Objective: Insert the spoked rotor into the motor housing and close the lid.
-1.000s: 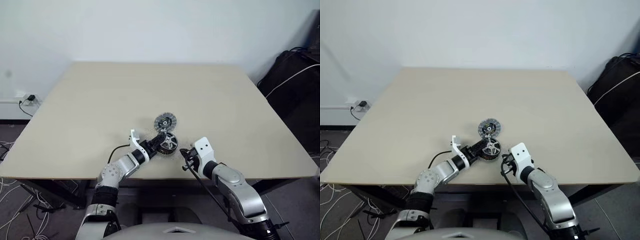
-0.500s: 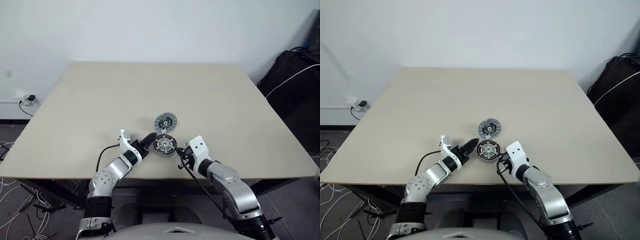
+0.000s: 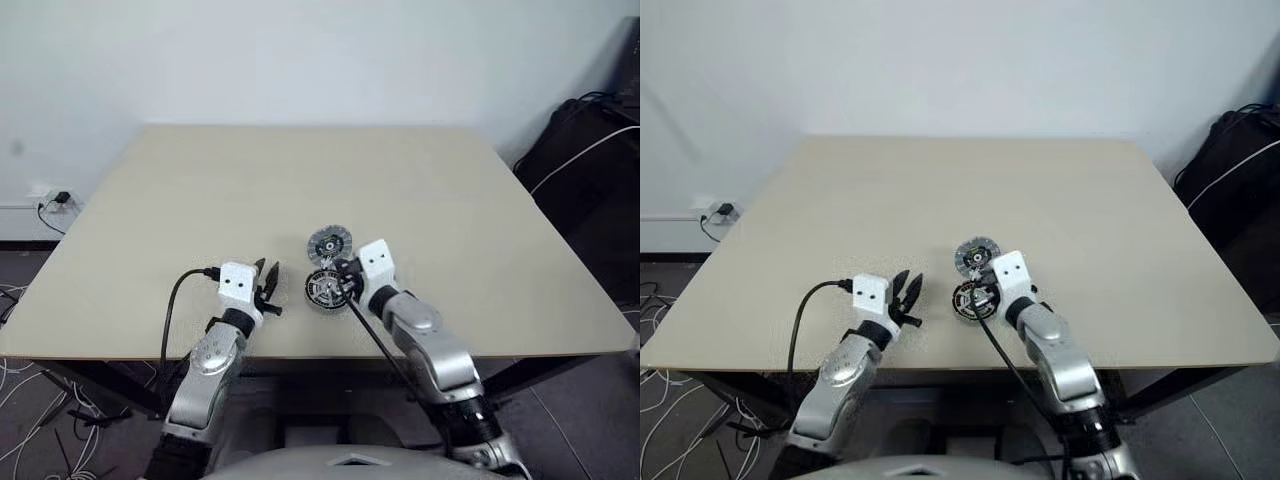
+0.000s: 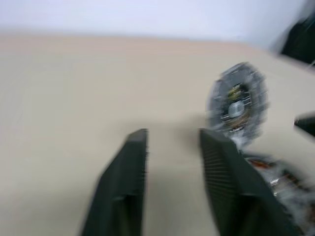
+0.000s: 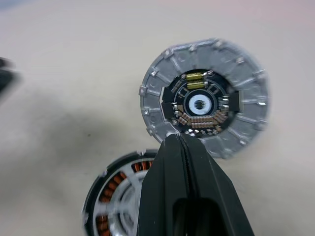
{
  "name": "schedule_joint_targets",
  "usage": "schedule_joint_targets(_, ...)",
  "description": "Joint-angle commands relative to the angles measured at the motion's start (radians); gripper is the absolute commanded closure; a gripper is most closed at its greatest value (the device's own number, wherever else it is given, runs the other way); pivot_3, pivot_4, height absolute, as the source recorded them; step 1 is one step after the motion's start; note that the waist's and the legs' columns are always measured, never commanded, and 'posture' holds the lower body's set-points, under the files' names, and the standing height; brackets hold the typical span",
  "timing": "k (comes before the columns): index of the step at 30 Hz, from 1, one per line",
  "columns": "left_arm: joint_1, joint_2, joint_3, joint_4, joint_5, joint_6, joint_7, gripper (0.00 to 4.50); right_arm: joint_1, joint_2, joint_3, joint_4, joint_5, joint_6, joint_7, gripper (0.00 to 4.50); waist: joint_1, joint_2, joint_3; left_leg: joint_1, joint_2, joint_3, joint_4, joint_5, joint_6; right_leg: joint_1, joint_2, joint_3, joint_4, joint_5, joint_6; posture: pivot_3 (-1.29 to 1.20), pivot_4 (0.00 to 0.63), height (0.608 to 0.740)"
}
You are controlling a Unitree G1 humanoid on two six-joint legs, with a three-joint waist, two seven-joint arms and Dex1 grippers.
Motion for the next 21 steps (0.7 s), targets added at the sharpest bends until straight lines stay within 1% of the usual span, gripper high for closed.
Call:
schedule_joint_targets(1, 0.014, 0.036, -0.042, 0.01, 0.071, -0.109, -0.051, 4.4, -0.064, 0.033, 0.018, 0.054, -0.02, -0.001, -0.022, 4.5, -0.001, 0.001, 0.0, 0.0, -0.002, 0.0, -0.001, 0.0, 0.0, -0.001, -0.002, 0.0, 0.0, 0.0, 0.0, 0.0, 0.0, 0.74)
schedule_joint_targets(4, 0.042, 0.033, -0.037, 0.009, 0.056, -0.126, -0.072, 4.46, -0.085, 0.037, 0.026, 0.079, -0.021, -0.002, -0.009, 4.5, -0.001, 0.001, -0.001, -0.004, -0.004, 0.0, -0.002, 0.0, 0.0, -0.005, -0.003, 0.0, 0.0, 0.0, 0.0, 0.0, 0.0, 0.74)
schedule_joint_targets(6, 0.063, 0.021, -0.034, -0.007, 0.033, -0.106, -0.087, 4.46, -0.086, 0.03, 0.029, 0.093, -0.021, 0.006, 0.002, 4.5, -0.001, 0.001, -0.001, -0.006, -0.005, 0.0, -0.001, 0.0, 0.001, -0.007, -0.004, 0.0, 0.001, 0.0, 0.0, 0.0, 0.0, 0.74)
schedule_joint_targets(14, 0.082, -0.014, -0.026, -0.017, 0.036, -0.079, -0.089, 4.46, -0.044, -0.025, 0.051, 0.12, -0.029, 0.047, 0.034, 4.5, -0.002, 0.002, -0.002, -0.006, -0.005, 0.0, 0.0, 0.001, 0.002, -0.007, -0.004, -0.001, 0.003, 0.0, 0.001, 0.0, 0.0, 0.74)
schedule_joint_targets(18, 0.072, -0.026, -0.023, -0.005, 0.042, -0.072, -0.084, 4.46, -0.056, -0.035, 0.053, 0.089, -0.026, 0.046, 0.048, 4.5, -0.002, 0.002, -0.004, -0.002, -0.005, 0.0, 0.0, 0.001, 0.002, -0.003, -0.004, -0.001, 0.004, 0.0, 0.001, 0.0, 0.0, 0.74)
schedule_joint_targets(21, 0.056, -0.034, -0.028, 0.002, 0.057, -0.066, -0.081, 4.46, -0.098, -0.077, 0.067, 0.026, -0.034, 0.047, 0.091, 4.5, -0.001, 0.002, -0.003, -0.002, -0.005, 0.0, 0.001, 0.001, 0.002, -0.002, -0.004, -0.002, 0.004, 0.0, 0.002, 0.0, 0.0, 0.74)
